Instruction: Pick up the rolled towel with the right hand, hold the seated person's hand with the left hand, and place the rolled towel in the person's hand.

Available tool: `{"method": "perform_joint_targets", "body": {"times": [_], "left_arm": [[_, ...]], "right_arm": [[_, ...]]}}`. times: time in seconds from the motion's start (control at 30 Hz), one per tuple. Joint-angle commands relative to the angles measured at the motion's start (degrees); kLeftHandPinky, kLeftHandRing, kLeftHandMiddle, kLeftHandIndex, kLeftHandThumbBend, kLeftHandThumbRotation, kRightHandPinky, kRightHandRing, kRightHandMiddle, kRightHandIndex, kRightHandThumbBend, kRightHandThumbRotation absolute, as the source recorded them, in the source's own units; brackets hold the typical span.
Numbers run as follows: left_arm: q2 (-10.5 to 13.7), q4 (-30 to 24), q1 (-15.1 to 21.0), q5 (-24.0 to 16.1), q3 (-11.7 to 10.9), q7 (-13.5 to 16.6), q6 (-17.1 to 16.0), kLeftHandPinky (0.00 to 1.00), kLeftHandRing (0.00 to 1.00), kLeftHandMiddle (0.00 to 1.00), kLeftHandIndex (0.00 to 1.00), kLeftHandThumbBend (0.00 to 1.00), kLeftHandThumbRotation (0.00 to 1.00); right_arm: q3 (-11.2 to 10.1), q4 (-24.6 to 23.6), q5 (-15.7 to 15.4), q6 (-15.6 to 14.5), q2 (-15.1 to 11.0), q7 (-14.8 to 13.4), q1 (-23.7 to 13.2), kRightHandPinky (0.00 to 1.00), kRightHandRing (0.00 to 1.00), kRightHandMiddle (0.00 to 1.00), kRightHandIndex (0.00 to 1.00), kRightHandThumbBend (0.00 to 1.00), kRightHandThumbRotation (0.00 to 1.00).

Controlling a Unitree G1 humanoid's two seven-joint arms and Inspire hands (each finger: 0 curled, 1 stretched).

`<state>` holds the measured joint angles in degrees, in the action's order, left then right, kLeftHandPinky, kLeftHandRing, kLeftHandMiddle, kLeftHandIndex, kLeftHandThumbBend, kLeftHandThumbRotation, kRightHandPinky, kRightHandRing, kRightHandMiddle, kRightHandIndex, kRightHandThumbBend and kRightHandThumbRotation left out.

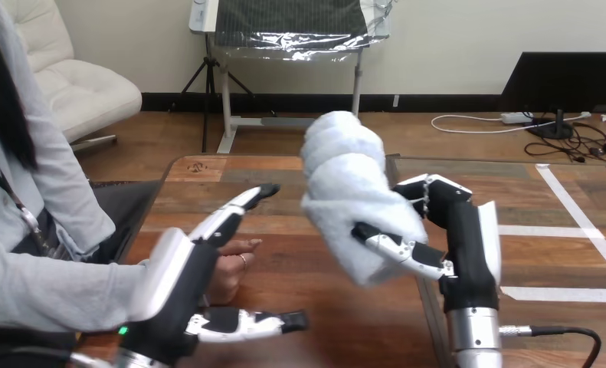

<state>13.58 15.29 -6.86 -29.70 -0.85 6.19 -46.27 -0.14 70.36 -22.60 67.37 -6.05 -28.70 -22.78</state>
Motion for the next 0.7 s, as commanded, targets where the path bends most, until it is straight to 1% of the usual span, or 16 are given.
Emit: {"method": "perform_joint_targets", "body": {"times": [0.0, 0.13, 0.23, 0.3, 0.43, 0.53, 0.67], "left_arm": [[3.1, -2.9, 3.4, -0.5, -1.2, 0.6, 2.2, 0.82, 0.85, 0.86, 0.85, 1.0, 0.19], [4.5, -2.7, 3.9, -0.8, -1.3, 1.2, 2.9, 0.81, 0.85, 0.85, 0.85, 1.0, 0.18], [6.0, -2.3, 4.5, -1.3, -1.4, 1.6, 3.6, 0.8, 0.84, 0.85, 0.84, 1.0, 0.17], [7.2, -2.3, 4.9, -2.2, -1.6, 1.8, 4.7, 0.79, 0.84, 0.84, 0.83, 1.0, 0.16], [8.9, -1.9, 5.5, -3.1, -1.6, 2.6, 5.8, 0.78, 0.83, 0.83, 0.83, 1.0, 0.13], [10.3, -1.0, 6.2, -2.6, -1.7, 2.4, 6.1, 0.78, 0.82, 0.83, 0.82, 1.0, 0.1], [12.3, 0.0, 7.1, -1.8, -1.7, 1.4, 7.5, 0.78, 0.82, 0.82, 0.82, 1.0, 0.07]], "right_arm": [[0.9, -3.1, -1.5, 2.4, -0.2, -3.0, -3.0, 0.29, 0.34, 0.42, 0.41, 0.69, 0.0], [1.5, -3.5, -3.5, 2.2, -0.5, -5.5, -3.0, 0.29, 0.34, 0.42, 0.41, 0.69, 0.0], [2.0, -3.8, -5.0, 2.3, -0.7, -7.4, -3.0, 0.29, 0.33, 0.42, 0.41, 0.69, 0.0], [2.2, -3.8, -5.2, 2.8, -0.7, -8.1, -3.0, 0.29, 0.33, 0.42, 0.41, 0.68, 0.0], [2.6, -4.0, -6.3, 3.1, -0.8, -9.9, -3.1, 0.29, 0.33, 0.41, 0.41, 0.68, 0.0], [2.8, -4.2, -6.9, 3.3, -1.0, -11.1, -3.1, 0.29, 0.33, 0.41, 0.4, 0.69, 0.0], [3.1, -4.4, -7.8, 3.9, -1.2, -12.6, -3.1, 0.28, 0.32, 0.41, 0.4, 0.69, 0.0]]}}
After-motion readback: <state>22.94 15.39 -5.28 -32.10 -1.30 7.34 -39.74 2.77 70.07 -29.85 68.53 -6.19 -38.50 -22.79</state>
